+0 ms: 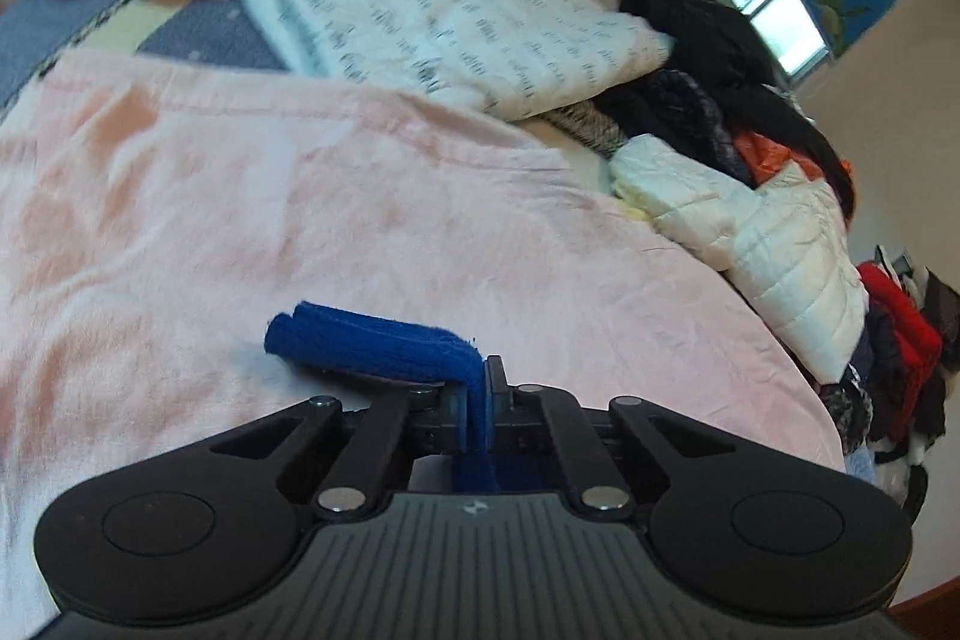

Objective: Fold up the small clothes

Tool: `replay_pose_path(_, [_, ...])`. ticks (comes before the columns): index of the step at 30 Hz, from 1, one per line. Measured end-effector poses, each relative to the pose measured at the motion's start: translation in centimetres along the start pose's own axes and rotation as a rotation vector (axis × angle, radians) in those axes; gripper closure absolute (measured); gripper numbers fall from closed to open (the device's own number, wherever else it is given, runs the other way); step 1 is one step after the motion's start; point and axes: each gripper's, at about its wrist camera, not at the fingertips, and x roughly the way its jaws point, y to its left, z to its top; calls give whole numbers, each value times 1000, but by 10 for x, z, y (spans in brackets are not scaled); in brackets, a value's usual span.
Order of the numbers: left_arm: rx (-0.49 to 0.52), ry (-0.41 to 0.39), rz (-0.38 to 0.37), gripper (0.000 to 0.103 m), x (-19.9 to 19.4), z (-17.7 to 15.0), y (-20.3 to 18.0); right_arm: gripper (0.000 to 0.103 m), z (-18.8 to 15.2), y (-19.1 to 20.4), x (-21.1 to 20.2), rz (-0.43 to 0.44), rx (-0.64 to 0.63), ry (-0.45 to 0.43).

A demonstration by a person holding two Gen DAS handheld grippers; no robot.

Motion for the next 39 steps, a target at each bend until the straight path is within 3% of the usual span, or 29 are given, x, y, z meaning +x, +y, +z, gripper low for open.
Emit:
replay_pose_path(3, [307, -112, -83, 98, -35, -31, -68, 3, 0, -1, -1, 7, 10, -4])
replay_pose_path(5, [548, -156, -170, 98, -56, -72, -117, 3, 1, -2, -1, 10, 15, -5])
replay_pose_path(9, [828, -56, -383, 98, -79, -166, -173, 3, 0, -3, -2, 14, 20, -7])
replay_pose_path(11, [959, -28, -439, 98, -88, -216, -187, 3, 1, -4, -2, 16, 23, -8])
replay_pose_path(13, [1079, 30, -459, 98, -89, -263, -195, 3, 1, -5, -3, 19, 27, -9])
replay_pose_path(15, [1202, 64, -417, 97, -85, -299, -198, 3, 1, -5, -3, 23, 32, -11])
replay_pose_path(17, [1249, 71, -398, 97, -80, -317, -195, 3, 1, -5, -3, 26, 35, -12])
replay_pose_path(21, [1240, 71, -422, 97, -73, -320, -177, 3, 0, -7, -4, 34, 46, -17])
replay_pose_path(24, [1347, -33, -432, 94, -88, -339, -169, 3, 0, -8, -4, 39, 52, -19])
replay_pose_path(26, [1486, -150, -409, 76, -99, -359, -171, 3, 0, -8, -4, 37, 50, -18])
replay_pose_path(27, [1563, -213, -397, 72, -103, -371, -171, 3, 0, -8, -4, 36, 49, -17])
replay_pose_path(29, [1712, -337, -423, 71, -111, -394, -165, 3, 0, -8, -4, 33, 46, -16])
replay_pose_path(32, [1811, -402, -478, 71, -120, -410, -159, 3, 1, -7, -4, 33, 46, -16])
replay_pose_path(36, [1822, -401, -449, 72, -117, -409, -161, 3, 0, -8, -4, 34, 47, -17])
replay_pose_path(39, [1787, -345, -462, 72, -113, -403, -163, 3, 1, -7, -4, 33, 46, -16])
